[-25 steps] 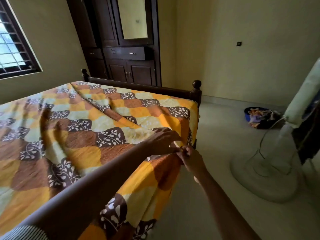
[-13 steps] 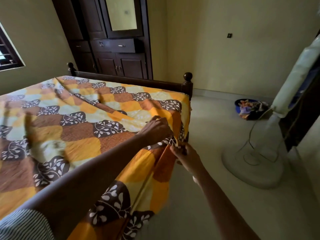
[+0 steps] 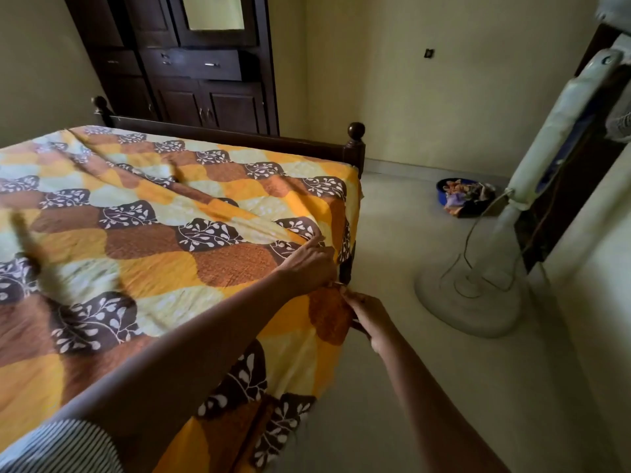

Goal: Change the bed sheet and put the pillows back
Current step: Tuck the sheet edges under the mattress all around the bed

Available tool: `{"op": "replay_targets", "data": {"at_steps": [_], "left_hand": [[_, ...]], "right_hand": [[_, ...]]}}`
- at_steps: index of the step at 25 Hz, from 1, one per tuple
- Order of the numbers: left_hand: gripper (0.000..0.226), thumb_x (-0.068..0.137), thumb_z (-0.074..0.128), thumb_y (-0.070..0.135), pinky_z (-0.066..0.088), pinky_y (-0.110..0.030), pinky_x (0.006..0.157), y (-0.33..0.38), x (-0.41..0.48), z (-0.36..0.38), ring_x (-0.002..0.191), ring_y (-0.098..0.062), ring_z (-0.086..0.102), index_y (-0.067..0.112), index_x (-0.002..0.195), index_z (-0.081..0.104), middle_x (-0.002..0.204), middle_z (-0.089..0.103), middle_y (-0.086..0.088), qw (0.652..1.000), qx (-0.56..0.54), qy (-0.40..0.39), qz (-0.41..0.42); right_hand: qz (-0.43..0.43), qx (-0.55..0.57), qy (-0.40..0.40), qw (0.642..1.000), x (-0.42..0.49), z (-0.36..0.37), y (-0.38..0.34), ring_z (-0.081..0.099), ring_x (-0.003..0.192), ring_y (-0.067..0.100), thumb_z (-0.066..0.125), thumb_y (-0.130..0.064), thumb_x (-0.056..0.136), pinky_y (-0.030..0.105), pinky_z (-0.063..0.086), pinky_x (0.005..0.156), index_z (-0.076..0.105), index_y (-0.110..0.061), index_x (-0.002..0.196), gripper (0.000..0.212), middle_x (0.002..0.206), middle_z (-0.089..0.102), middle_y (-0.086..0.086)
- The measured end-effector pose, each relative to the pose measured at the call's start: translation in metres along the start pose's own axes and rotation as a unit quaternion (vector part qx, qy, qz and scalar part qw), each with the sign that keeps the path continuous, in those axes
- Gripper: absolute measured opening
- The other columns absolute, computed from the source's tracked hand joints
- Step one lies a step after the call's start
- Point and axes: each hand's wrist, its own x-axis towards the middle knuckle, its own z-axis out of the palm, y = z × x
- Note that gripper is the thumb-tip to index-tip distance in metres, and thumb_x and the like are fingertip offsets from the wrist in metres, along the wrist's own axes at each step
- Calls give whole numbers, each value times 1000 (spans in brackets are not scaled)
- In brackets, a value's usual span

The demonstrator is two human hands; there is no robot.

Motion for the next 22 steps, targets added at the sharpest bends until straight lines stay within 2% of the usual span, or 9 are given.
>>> {"op": "replay_targets", "data": {"at_steps": [2, 3, 5, 7, 8, 11, 15, 19, 22], "left_hand": [[19, 53, 84, 13, 52, -39, 89, 8, 1, -13, 74, -12, 68, 25, 60, 70, 64, 67, 3, 996, 44, 82, 5], [18, 55, 83, 11, 50, -41, 93, 12, -4, -19, 79, -12, 68, 22, 63, 71, 68, 69, 1, 992, 57, 111, -26], [15, 83, 64, 13, 24, -42, 115, 23, -11, -17, 111, -15, 58, 16, 96, 71, 104, 68, -5, 990, 45, 116, -62], [30, 96, 45, 23, 1, -40, 118, 35, -23, -8, 132, -14, 37, 19, 123, 57, 134, 52, 0, 992, -17, 42, -118], [33, 96, 44, 27, 2, -41, 117, 44, -30, -4, 135, -13, 33, 20, 127, 55, 138, 48, 2, 990, -57, 47, -120], [32, 94, 48, 28, 18, -34, 112, 73, -58, 6, 129, -15, 42, 20, 123, 59, 133, 54, 2, 963, -160, 156, -149], [27, 94, 49, 29, 35, -29, 97, 109, -97, 12, 115, -16, 49, 25, 117, 63, 123, 60, 4, 917, -231, 178, -271], [26, 93, 51, 27, 37, -23, 93, 143, -129, 13, 115, -12, 51, 26, 115, 64, 121, 61, 6, 844, -296, 202, -400], [25, 92, 54, 21, 44, -26, 91, 168, -134, 7, 111, -12, 55, 23, 115, 65, 121, 61, 5, 820, -283, 211, -451]], "right_hand": [[43, -12, -36, 998, -9, 8, 12, 59, 108, 24, 65, -49, 79, 41, 50, 93, 59, -20, 120, 50, 116, 63, 5], [55, -29, -39, 997, -16, 13, 19, 59, 104, 21, 67, -46, 79, 37, 50, 89, 58, -19, 122, 52, 113, 63, 3], [74, -61, 7, 995, -29, 19, 32, 61, 89, 19, 68, -38, 82, 30, 50, 76, 64, -14, 112, 38, 104, 66, 7], [98, -87, 67, 989, -36, 21, 44, 63, 82, 23, 63, -35, 86, 33, 50, 73, 67, -9, 103, 31, 97, 67, 17], [108, -86, 84, 987, -39, 21, 48, 63, 85, 26, 62, -36, 87, 35, 50, 74, 67, -6, 106, 36, 97, 67, 19], [122, -54, 92, 987, -42, 23, 45, 60, 90, 27, 63, -39, 86, 35, 48, 76, 63, -1, 115, 47, 106, 66, 19], [129, -31, 19, 991, -40, 26, 43, 56, 97, 27, 65, -36, 85, 34, 44, 80, 57, -3, 122, 51, 122, 59, 14], [18, -127, -34, 991, -40, 28, 45, 59, 92, 23, 60, -34, 89, 33, 48, 80, 61, -13, 118, 36, 115, 65, 10], [-111, -188, -21, 976, -39, 18, 35, 58, 103, 20, 63, -32, 87, 29, 47, 81, 54, -12, 124, 43, 117, 61, 5]]}}
